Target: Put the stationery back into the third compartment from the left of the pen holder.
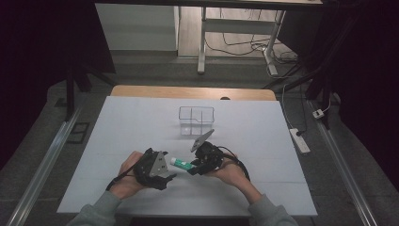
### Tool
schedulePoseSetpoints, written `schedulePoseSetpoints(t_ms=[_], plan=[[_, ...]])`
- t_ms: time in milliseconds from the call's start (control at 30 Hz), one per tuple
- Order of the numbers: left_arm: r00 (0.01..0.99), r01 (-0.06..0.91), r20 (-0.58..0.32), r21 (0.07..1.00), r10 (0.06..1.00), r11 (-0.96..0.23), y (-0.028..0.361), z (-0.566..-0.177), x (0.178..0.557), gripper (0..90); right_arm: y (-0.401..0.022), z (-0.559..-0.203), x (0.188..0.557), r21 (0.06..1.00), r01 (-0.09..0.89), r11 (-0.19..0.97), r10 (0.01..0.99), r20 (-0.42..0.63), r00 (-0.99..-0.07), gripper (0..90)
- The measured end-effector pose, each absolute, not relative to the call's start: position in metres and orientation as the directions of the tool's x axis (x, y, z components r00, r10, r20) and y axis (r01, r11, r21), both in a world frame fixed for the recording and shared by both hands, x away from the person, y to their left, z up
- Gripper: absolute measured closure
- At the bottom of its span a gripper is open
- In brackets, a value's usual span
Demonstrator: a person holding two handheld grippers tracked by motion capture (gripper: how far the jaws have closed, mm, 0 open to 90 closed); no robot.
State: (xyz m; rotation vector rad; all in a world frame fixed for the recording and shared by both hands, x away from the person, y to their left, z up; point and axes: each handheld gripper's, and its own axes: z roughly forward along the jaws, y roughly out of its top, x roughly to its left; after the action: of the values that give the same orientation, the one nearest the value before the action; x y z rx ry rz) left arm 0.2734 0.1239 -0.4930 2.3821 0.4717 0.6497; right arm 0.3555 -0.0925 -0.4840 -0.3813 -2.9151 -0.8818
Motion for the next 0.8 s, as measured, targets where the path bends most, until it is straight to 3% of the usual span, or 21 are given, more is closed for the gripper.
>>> schedulePoseSetpoints(t_ms=[567,800], plan=[[0.852,0.062,0.408,0.543,0.328,-0.838,0.096,-0.498,0.275,25.4,-0.087,-0.486,0.352,0.524,0.237,0.818,0.179,0.161,-0.971,64.4],[0.858,0.011,0.447,0.474,0.252,-0.88,0.087,-0.502,0.274,37.2,-0.084,-0.486,0.351,0.528,0.229,0.818,0.159,0.175,-0.972,64.4]])
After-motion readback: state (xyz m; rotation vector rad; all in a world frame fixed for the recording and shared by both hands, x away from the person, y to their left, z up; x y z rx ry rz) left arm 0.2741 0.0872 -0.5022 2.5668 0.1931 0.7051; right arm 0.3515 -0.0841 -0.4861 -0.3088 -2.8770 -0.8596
